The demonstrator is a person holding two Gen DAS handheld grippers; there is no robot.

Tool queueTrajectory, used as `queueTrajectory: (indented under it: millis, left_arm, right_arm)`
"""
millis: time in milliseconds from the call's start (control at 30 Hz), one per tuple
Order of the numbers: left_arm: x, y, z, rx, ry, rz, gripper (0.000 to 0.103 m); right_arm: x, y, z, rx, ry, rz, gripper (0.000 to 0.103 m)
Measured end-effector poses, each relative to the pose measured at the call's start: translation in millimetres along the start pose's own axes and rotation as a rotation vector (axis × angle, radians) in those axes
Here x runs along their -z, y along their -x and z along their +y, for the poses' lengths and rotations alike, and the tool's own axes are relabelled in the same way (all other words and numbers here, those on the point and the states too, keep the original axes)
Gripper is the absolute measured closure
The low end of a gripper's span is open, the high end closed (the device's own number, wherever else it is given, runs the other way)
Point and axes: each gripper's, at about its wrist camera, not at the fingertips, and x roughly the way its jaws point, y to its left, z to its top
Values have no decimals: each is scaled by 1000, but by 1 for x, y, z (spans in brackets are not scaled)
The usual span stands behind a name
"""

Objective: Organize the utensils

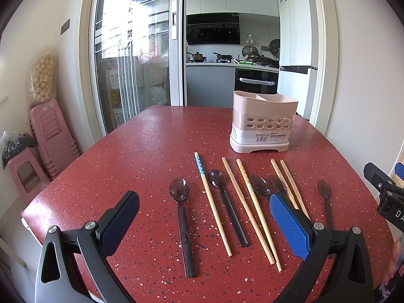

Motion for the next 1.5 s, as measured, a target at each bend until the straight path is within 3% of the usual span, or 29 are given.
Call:
queueTrajectory:
  millis: [1500]
  left_arm:
    - [-1,-3,-1,-2,7,11,0]
  right_arm:
    - [1,-2,2,-3,1,2,0]
